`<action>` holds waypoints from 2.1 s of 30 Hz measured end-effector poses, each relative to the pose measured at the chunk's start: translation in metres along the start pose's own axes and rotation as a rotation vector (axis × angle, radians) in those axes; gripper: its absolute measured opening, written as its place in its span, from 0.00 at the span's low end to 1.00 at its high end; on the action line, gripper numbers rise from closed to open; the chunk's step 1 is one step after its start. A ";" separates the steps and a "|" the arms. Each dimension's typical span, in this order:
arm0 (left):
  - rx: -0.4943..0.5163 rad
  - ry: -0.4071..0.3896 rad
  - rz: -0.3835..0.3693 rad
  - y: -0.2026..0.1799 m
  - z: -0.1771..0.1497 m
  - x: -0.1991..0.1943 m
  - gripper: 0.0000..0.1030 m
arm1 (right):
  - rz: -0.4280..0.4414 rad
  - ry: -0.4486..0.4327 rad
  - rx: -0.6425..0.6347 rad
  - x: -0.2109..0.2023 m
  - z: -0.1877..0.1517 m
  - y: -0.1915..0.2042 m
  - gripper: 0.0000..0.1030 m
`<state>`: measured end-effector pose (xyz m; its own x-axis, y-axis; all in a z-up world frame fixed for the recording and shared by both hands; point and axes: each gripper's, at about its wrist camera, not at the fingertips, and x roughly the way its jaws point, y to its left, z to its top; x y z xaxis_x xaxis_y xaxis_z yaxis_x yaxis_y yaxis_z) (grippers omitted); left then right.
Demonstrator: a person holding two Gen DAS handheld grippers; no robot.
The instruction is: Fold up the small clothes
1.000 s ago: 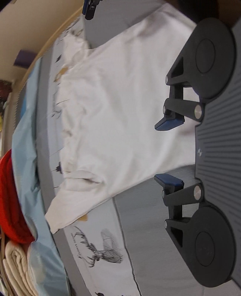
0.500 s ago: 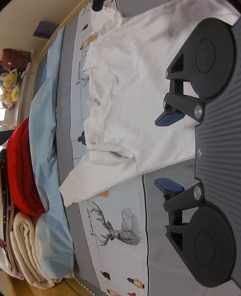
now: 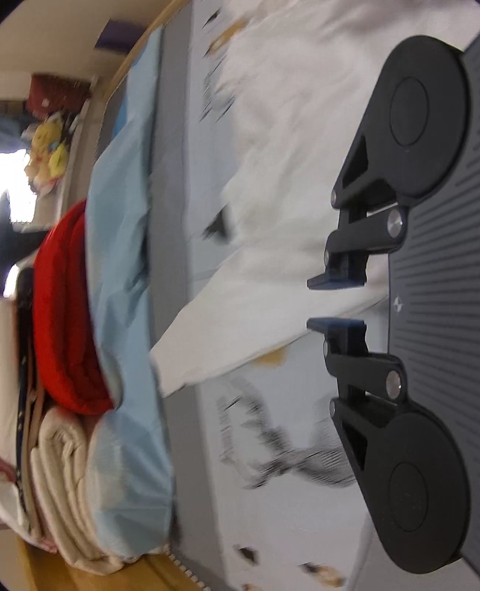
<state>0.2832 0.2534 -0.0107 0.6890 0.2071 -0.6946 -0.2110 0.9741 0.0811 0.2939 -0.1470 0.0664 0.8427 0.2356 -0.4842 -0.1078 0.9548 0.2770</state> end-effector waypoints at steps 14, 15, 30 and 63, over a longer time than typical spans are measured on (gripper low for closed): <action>-0.180 0.030 0.071 0.086 0.101 0.205 0.36 | -0.034 0.134 0.030 0.056 -0.017 -0.004 0.16; -0.194 0.048 0.073 0.087 0.103 0.217 0.39 | -0.037 0.142 0.029 0.058 -0.018 -0.004 0.16; -0.477 0.033 0.313 0.176 0.021 0.083 0.03 | -0.051 0.158 0.037 0.061 -0.015 -0.016 0.16; -0.432 -0.376 0.159 0.129 0.008 -0.082 0.03 | -0.043 0.174 -0.010 0.053 -0.022 -0.001 0.16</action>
<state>0.2048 0.3630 0.0620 0.8075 0.4424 -0.3901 -0.5407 0.8195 -0.1898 0.3265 -0.1311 0.0222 0.7424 0.2216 -0.6322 -0.0797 0.9662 0.2451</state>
